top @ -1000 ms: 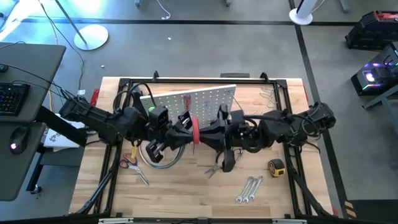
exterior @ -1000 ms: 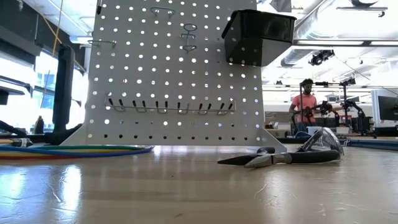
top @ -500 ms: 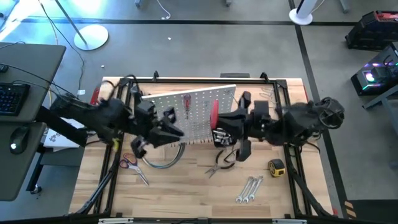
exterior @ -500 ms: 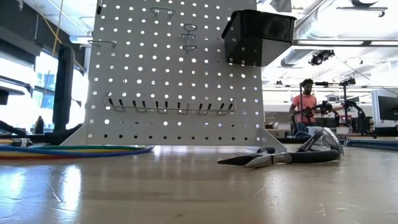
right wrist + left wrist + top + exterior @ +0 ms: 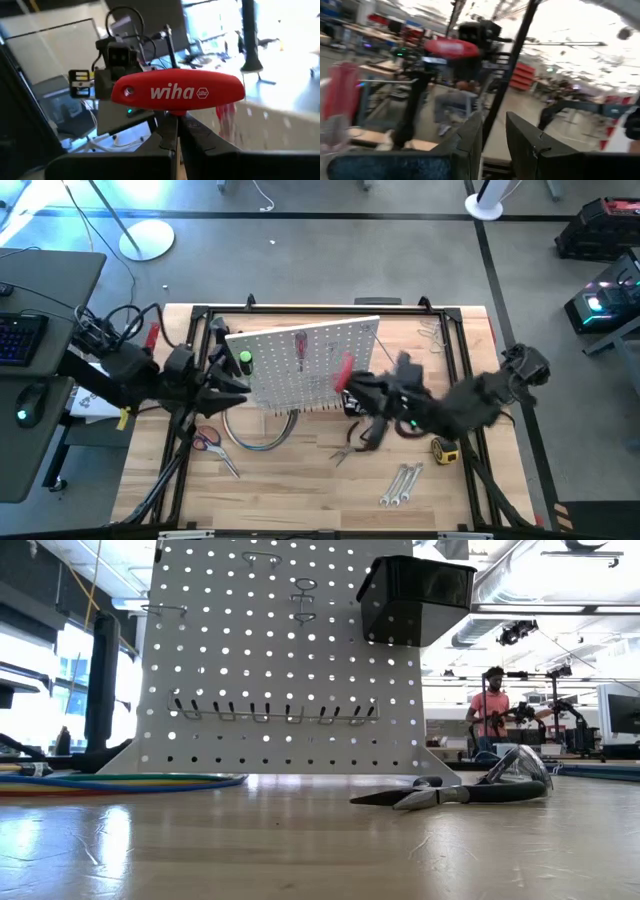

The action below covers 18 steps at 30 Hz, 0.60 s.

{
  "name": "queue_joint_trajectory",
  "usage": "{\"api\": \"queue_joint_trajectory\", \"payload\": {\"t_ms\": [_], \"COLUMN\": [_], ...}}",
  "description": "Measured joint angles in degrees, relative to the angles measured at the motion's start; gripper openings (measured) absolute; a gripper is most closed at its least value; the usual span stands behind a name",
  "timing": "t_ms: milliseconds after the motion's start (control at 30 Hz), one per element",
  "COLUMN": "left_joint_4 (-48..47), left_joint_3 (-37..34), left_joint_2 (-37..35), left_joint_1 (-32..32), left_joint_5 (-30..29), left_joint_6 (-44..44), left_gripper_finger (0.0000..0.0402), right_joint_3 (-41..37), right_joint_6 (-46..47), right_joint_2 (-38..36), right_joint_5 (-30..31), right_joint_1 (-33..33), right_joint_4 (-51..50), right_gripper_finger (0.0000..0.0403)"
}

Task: Hang tools onto peg board
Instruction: Hang the red allen wrench on the peg board

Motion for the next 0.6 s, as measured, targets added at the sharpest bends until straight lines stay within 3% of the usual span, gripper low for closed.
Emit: {"api": "queue_joint_trajectory", "payload": {"t_ms": [167,367,467,600], "left_joint_4": [-0.8,-0.2,-0.2,-0.2], "left_joint_3": [-0.9,-2.0,-2.1,-2.1], "left_joint_2": [-1.1,-1.8,-1.7,-1.8], "left_joint_1": [-1.4,-1.4,-1.4,-1.4], "left_joint_5": [-5.2,-6.9,-7.3,-7.3], "left_joint_6": [2.2,1.4,0.5,0.5], "left_gripper_finger": [0.0076,0.0076,0.0076,0.0076], "right_joint_3": [-3.3,-13.5,-16.9,-18.0], "right_joint_6": [14.7,29.6,28.5,18.8], "right_joint_2": [1.0,1.0,1.0,1.0], "right_joint_5": [12.4,18.8,22.3,25.3], "right_joint_1": [6.5,5.8,3.0,0.0], "right_joint_4": [-7.2,-6.8,-4.8,0.7], "right_gripper_finger": [0.0,0.0,0.0,0.0]}}
